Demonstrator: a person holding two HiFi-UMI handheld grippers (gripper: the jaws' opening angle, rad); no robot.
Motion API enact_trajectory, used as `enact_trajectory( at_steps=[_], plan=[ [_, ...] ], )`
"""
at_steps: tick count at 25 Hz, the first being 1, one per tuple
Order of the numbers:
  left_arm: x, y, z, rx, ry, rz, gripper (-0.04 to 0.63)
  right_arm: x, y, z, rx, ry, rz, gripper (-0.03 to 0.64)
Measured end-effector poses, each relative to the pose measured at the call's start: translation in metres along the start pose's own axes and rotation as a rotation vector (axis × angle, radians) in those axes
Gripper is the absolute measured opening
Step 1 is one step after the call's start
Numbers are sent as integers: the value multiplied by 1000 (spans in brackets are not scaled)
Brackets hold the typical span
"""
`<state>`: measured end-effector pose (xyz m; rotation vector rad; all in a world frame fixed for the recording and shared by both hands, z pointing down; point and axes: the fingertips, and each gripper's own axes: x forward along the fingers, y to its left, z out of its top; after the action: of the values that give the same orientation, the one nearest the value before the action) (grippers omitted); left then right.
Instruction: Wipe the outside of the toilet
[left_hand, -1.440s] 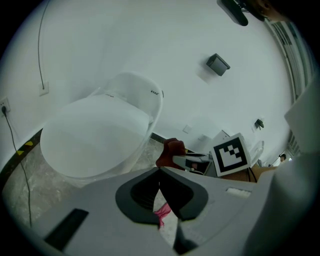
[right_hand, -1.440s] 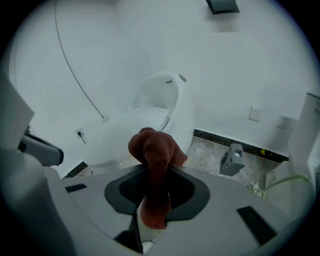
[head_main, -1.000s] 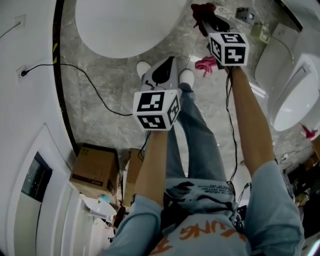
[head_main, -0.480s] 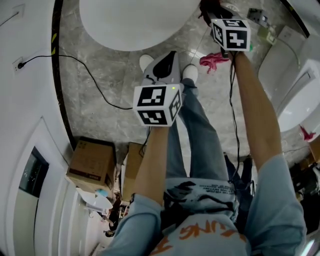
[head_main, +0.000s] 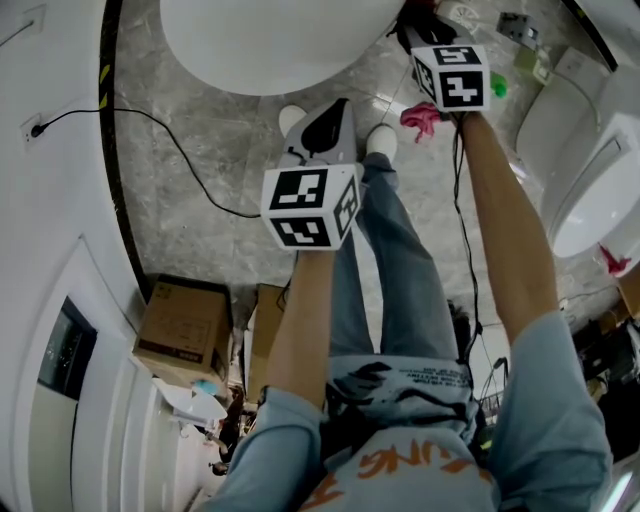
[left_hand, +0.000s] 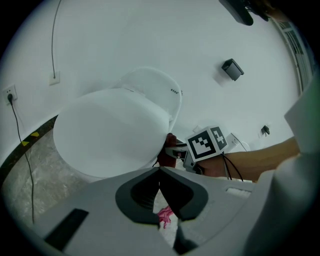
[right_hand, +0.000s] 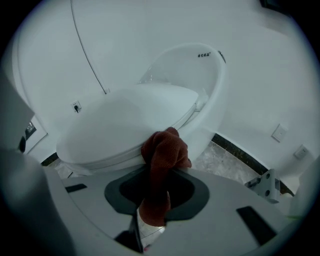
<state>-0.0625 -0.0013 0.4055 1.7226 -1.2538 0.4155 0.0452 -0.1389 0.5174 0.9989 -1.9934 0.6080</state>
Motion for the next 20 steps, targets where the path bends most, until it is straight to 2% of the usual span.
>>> enact_trajectory(
  at_steps=[20],
  plan=[
    [-29,25,-26,-29,-5,2,2,-12,85,-38,-29,55,65,86]
  ],
)
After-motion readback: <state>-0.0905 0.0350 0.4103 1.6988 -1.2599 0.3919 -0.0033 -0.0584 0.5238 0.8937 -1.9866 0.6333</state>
